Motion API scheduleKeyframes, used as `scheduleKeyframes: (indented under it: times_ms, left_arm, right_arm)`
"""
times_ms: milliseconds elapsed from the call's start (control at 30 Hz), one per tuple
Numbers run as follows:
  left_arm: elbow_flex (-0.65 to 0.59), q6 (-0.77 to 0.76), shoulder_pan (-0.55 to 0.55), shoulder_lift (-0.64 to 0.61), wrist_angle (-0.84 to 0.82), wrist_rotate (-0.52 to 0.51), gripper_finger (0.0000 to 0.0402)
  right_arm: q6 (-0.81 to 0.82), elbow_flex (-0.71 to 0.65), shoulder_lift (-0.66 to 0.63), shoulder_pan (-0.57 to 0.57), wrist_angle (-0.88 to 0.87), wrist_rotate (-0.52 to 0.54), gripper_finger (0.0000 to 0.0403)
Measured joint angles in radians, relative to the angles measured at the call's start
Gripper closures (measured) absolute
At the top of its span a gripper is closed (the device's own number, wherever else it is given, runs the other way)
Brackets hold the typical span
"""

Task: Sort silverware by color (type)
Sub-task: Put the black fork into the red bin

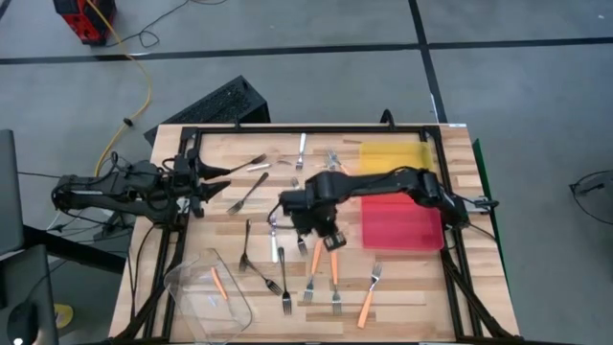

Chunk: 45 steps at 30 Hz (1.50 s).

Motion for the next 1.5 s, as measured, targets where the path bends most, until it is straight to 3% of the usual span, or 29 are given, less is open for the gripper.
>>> scheduleKeyframes:
  times_ms: [233,433,567,700,800,867,933,1067,1133,1233,1300,1367,1500]
  left_arm:
    - [0.000,-0.087,0.000,0.000,0.003,-0.140,0.0250]
    - [0.000,0.021,0.000,0.002,-0.003,-0.180,0.0250]
    - [0.000,0.113,0.000,0.002,-0.052,-0.079,0.0250]
    - [0.000,-0.001,0.000,0.009,-0.058,-0.011,0.0250]
    - [0.000,-0.025,0.000,0.008,-0.068,0.116,0.0250]
    - [0.000,-0.029,-0.001,0.009,-0.072,0.198,0.0250]
    - [0.000,-0.047,0.000,0.010,-0.067,0.246,0.0250]
    - [0.000,-0.099,0.000,0.011,-0.026,0.277,0.0250]
    - [0.000,-0.106,0.000,0.008,-0.005,0.316,0.0250]
    - [0.000,-0.109,0.000,0.009,0.054,0.378,0.0250]
    - [0.000,-0.116,0.000,0.009,0.093,0.394,0.0250]
    - [0.000,-0.116,0.000,0.009,0.123,0.393,0.0250]
    - [0.000,-0.116,0.000,0.009,0.141,0.380,0.0250]
  right_arm:
    - [-0.003,-0.005,-0.115,-0.086,-0.012,-0.041,0.0280]
    - [-0.024,-0.004,-0.269,-0.199,0.155,-0.036,0.0280]
    - [0.073,-0.004,-0.351,-0.213,0.175,-0.046,0.0280]
    - [0.166,-0.004,-0.406,-0.132,0.184,-0.049,0.0280]
    - [0.265,-0.004,-0.427,-0.023,0.144,-0.043,0.0280]
    - [0.348,-0.005,-0.433,0.088,0.096,0.049,0.0280]
    - [0.440,-0.024,-0.446,0.221,0.026,0.222,0.0280]
    - [0.681,-0.173,-0.526,0.467,-0.024,0.521,0.0280]
    - [0.765,-0.292,-0.601,0.570,0.085,0.650,0.0280]
    - [0.760,-0.526,-0.730,0.643,0.382,0.854,0.0280]
    - [0.692,-0.712,-0.807,0.633,0.623,0.894,0.0280]
    - [0.612,-0.916,-0.872,0.588,0.919,0.869,0.0280]
    - [0.475,-1.249,-0.914,0.436,1.598,0.627,0.0280]
